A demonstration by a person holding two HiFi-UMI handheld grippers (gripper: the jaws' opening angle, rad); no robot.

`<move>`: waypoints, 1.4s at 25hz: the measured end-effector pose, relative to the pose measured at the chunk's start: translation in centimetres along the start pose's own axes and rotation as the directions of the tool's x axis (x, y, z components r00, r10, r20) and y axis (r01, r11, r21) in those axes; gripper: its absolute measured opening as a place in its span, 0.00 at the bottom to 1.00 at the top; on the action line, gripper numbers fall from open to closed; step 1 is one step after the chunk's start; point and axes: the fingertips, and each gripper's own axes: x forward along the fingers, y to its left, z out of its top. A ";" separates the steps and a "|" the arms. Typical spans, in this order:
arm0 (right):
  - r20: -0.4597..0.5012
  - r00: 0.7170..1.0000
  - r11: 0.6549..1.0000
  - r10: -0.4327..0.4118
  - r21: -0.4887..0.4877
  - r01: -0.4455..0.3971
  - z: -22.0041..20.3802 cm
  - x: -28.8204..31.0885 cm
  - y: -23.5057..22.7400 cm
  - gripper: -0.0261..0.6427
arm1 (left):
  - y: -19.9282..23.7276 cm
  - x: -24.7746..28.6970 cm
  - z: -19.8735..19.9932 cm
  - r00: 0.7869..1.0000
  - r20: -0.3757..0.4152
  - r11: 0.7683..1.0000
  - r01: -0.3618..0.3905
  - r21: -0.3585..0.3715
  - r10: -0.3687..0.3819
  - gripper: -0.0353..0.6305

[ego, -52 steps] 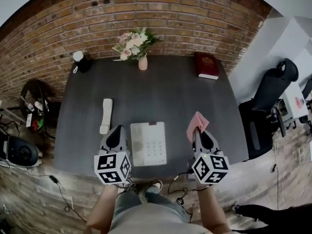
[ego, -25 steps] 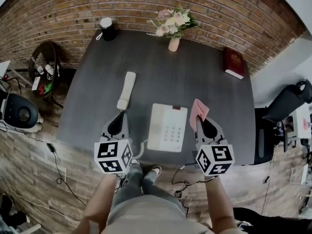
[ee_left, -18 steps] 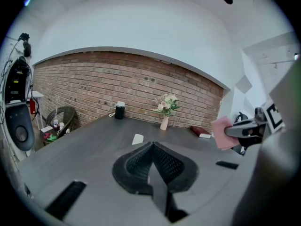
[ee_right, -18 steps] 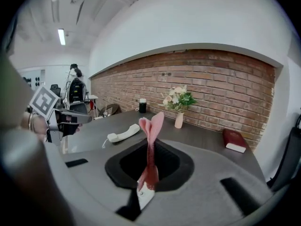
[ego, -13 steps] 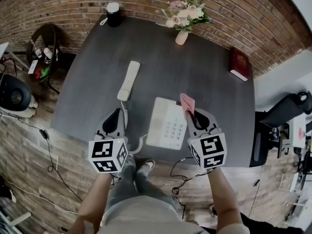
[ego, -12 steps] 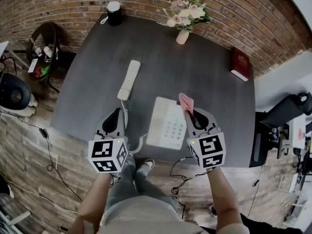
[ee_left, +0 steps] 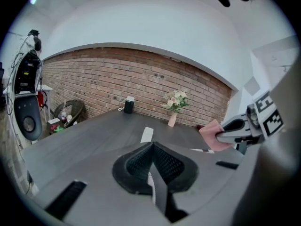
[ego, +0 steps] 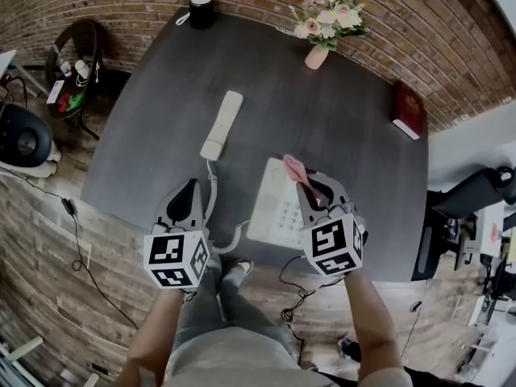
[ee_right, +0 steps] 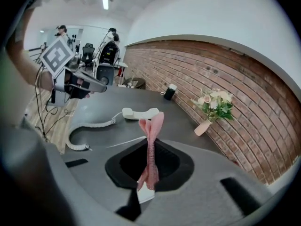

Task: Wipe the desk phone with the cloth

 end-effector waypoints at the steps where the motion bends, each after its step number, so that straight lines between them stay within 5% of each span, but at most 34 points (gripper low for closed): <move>1: -0.023 1.000 0.999 0.006 -0.038 -0.007 -0.1 0.3 0.3 0.07 | 0.2 0.0 -0.2 1.000 -0.003 1.000 -0.002 -0.004 0.002 0.06; 15: -0.244 0.970 0.922 -0.002 -0.375 -0.093 -2.1 4.2 1.7 0.07 | 2.3 0.0 -2.3 0.999 -0.041 0.999 -0.028 -0.032 0.026 0.06; 35: -0.300 0.953 0.892 0.030 -0.423 -0.161 -3.2 6.9 2.1 0.07 | 2.9 0.5 -2.7 0.998 -0.049 0.999 -0.043 -0.033 0.041 0.06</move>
